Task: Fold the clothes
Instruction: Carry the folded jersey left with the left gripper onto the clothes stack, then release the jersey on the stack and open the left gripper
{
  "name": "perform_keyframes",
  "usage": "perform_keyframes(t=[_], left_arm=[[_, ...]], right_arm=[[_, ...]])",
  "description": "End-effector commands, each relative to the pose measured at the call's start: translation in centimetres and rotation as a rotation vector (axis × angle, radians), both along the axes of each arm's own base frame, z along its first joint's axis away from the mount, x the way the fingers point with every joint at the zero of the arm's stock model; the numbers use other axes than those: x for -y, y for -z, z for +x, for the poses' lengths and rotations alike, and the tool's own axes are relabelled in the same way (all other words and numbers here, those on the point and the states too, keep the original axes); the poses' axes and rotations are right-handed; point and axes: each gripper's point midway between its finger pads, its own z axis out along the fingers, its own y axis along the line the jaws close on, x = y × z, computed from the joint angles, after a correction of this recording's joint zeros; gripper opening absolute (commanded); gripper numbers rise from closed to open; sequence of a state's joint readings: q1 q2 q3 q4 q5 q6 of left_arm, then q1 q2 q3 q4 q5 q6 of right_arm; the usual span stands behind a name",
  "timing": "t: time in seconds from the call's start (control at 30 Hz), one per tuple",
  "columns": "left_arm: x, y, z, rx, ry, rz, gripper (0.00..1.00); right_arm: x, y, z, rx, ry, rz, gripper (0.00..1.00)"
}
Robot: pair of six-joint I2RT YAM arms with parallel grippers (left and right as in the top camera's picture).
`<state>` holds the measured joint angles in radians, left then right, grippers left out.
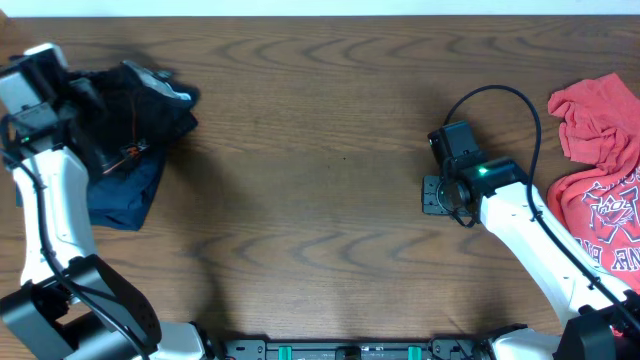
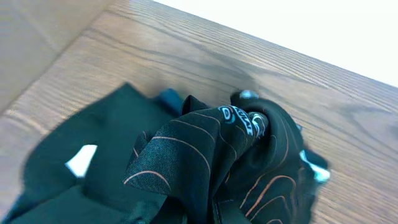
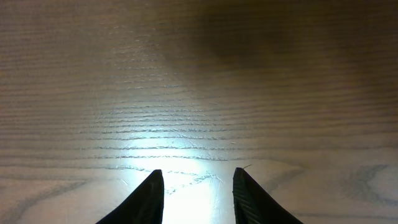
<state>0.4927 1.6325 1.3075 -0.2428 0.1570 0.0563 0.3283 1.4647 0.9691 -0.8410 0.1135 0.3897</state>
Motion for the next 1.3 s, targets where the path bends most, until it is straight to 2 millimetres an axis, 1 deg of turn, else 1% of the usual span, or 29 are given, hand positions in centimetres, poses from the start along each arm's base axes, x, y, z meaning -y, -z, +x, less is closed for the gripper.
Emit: perform_keyframes(t=[0.0,0.2,0.27,0.43,0.5,0.57,0.6,0.67,0.7,0.77,0.83,0.87,0.9,0.97,1.03,1.07,1.13,1.17,1.2,1.23,1.27], left_arm=[[-2.9,-1.1,-0.7,0.029,-0.067,0.032,0.06],[-6.9,0.2,-2.0,0.027,-0.147,0.031,0.06],[-8.0,0.7,-2.2,0.031,-0.163,0.029,0.06],[-9.9,2.6,-3.0,0.002,-0.203,0.01,0.06],[-10.5,3.1,-3.3,-0.003,-0.215,0.006,0.08],[-11.1,3.4,-3.6,-0.005,-0.227,0.006,0.17],[-11.4,3.4,-3.8,-0.003,-0.235,0.007,0.25],[-12.1,3.2,-4.2,0.002,-0.253,0.013,0.32],[-12.5,3.1,-4.5,0.005,-0.263,0.016,0.41],[-13.5,2.9,-5.2,0.016,-0.289,0.017,0.63],[-14.2,2.7,-5.7,0.033,-0.32,0.003,0.71],[-14.3,2.4,-5.8,0.046,-0.327,-0.007,0.72],[-13.9,2.0,-5.6,0.065,-0.301,-0.02,0.71],[-12.6,0.7,-4.7,0.118,-0.223,-0.049,0.71],[-10.6,-1.0,-3.4,0.185,-0.128,-0.084,0.66],[-9.2,-2.0,-2.6,0.223,-0.06,-0.105,0.62],[-7.0,-3.1,-1.5,0.264,0.04,-0.135,0.56],[-6.3,-3.1,-1.2,0.267,0.062,-0.144,0.53],[-5.9,-2.7,-0.8,0.255,0.068,-0.149,0.5],[-5.7,-2.2,-0.6,0.244,0.068,-0.155,0.47],[-5.7,-1.5,-0.3,0.232,0.068,-0.163,0.47]], right_arm=[[0.5,-0.7,0.4,0.027,0.012,-0.01,0.35],[0.5,-0.7,0.4,0.027,0.012,-0.01,0.36],[0.5,-0.7,0.4,0.027,0.012,-0.01,0.36],[0.5,-0.7,0.4,0.027,0.012,-0.01,0.36],[0.5,-0.7,0.4,0.027,0.011,-0.01,0.36],[0.5,-0.7,0.4,0.026,0.012,-0.01,0.36],[0.5,-0.7,0.4,0.027,0.012,-0.01,0.36],[0.5,-0.7,0.4,0.026,0.012,-0.01,0.36],[0.5,-0.7,0.4,0.026,0.012,-0.01,0.36],[0.5,-0.7,0.4,0.025,0.012,-0.011,0.36],[0.5,-0.7,0.3,0.023,0.012,-0.012,0.37],[0.5,-0.7,0.3,0.023,0.012,-0.012,0.36],[0.5,-0.7,0.3,0.023,0.011,-0.012,0.37],[0.5,-0.7,0.4,0.025,0.012,-0.013,0.37],[0.7,-0.7,0.4,0.027,0.014,-0.021,0.37],[0.8,-0.7,0.4,0.028,0.016,-0.026,0.37],[0.8,-0.7,0.4,0.028,0.016,-0.028,0.37],[0.8,-0.7,0.4,0.028,0.016,-0.028,0.37],[0.8,-0.7,0.4,0.028,0.016,-0.028,0.36],[0.8,-0.7,0.3,0.026,0.016,-0.029,0.36],[0.8,-0.7,0.3,0.024,0.016,-0.03,0.36]])
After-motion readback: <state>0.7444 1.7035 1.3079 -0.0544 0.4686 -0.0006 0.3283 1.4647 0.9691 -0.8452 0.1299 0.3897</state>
